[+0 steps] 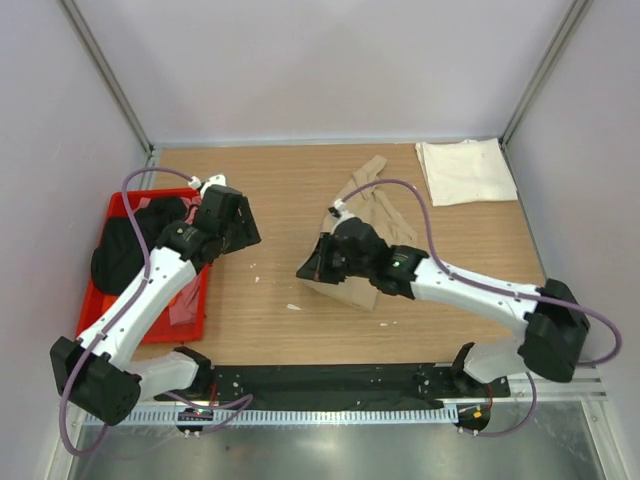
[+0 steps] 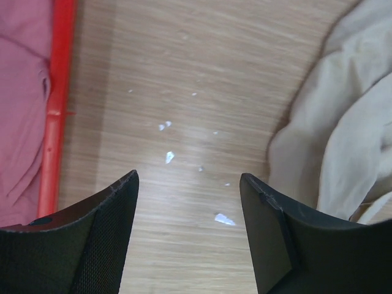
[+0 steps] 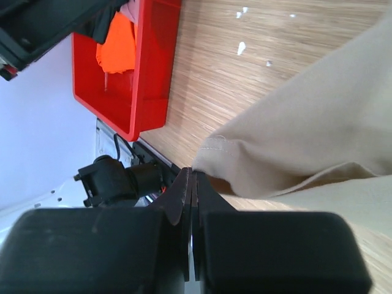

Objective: Fold and stack the t-shirts
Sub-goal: Flatten the tshirt out

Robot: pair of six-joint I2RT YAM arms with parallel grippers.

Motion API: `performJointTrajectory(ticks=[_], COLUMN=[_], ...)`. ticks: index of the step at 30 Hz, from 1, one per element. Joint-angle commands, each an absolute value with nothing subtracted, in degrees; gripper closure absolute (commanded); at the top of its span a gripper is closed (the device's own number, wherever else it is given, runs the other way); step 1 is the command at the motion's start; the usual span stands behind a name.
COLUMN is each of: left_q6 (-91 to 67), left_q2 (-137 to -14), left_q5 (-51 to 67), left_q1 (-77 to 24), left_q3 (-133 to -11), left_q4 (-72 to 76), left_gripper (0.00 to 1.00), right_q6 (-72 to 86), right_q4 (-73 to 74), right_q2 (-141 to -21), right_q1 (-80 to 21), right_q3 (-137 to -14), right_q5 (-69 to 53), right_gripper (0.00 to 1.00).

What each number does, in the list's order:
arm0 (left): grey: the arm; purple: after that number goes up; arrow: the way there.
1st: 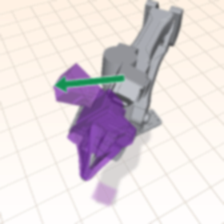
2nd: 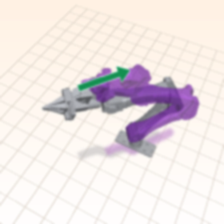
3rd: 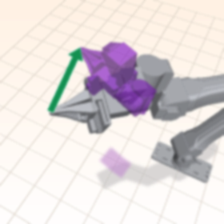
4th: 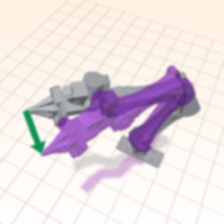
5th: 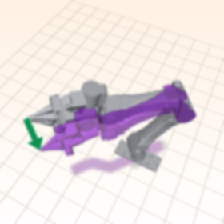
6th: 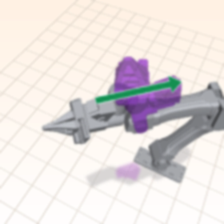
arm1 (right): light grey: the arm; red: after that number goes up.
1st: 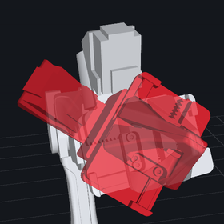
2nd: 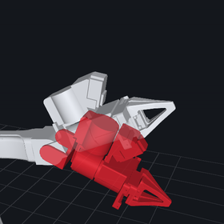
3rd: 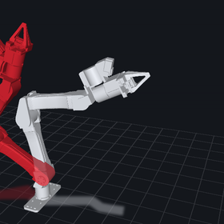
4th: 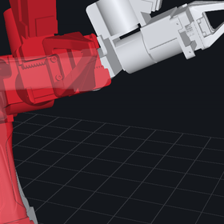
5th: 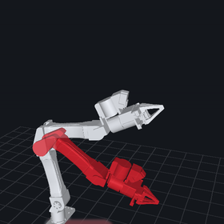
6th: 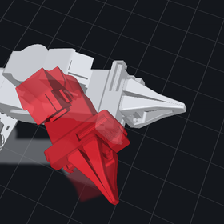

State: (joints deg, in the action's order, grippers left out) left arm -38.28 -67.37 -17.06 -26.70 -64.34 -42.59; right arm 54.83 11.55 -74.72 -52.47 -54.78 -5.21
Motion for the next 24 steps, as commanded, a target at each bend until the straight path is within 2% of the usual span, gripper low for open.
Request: performJointTrajectory(ticks=[1, 3, 5, 6, 7, 10, 14, 16, 19, 24], left_q6=[-37.0, -36.2, -35.5, -35.3, -35.2, -34.6, -38.0, -39.5, -39.6, -41.5], left_q2=[-66.1, -65.9, -65.7, -65.4, -65.0, -63.1, -61.3, -62.0, -67.3, -76.5], left_q5=[-17.4, -17.2, -17.0, -16.2, -13.7, -4.6, -0.4, -0.4, -1.6, -7.0], left_q1=[-23.8, -22.6, -22.6, -22.5, -22.5, -22.9, -26.4, -29.5, -34.1, -39.4], left_q3=[-62.8, -62.5, -62.1, -61.8, -61.4, -57.4, -52.3, -50.9, -52.1, -54.8], left_q4=[-45.4, -46.4, -46.8, -46.8, -46.7, -44.1, -37.6, -34.8, -33.8, -35.2], left_gripper=[0.32, 0.32, 0.32, 0.32, 0.32, 0.34, 0.34, 0.34, 0.33, 0.33], right_q6=[53.3, 52.1, 51.4, 50.6, 50.2, 47.1, 46.2, 46.8, 45.6, 43.4], right_q4=[6.3, 8.4, 11.2, 12.2, 13.4, 23.4, 35.8, 37.8, 36.9, 35.2], right_q2=[-81.5, -86.6, -88.4, -88.2, -87.9, -85.9, -81.2, -77.0, -71.7, -71.0], right_q1=[-56.0, -57.7, -58.2, -58.2, -58.2, -57.9, -54.2, -48.2, -37.4, -25.6], right_q3=[-63.0, -65.3, -67.3, -67.8, -68.5, -73.0, -74.8, -71.8, -65.5, -59.6], right_q5=[-0.6, -0.4, -0.3, 2.8, 3.8, 12.0, 18.3, 17.8, 14.4, 10.3], right_gripper=[0.99, 0.99, 0.91, 0.84, 0.66, 0.49, 0.47, 0.48, 0.5, 0.5])
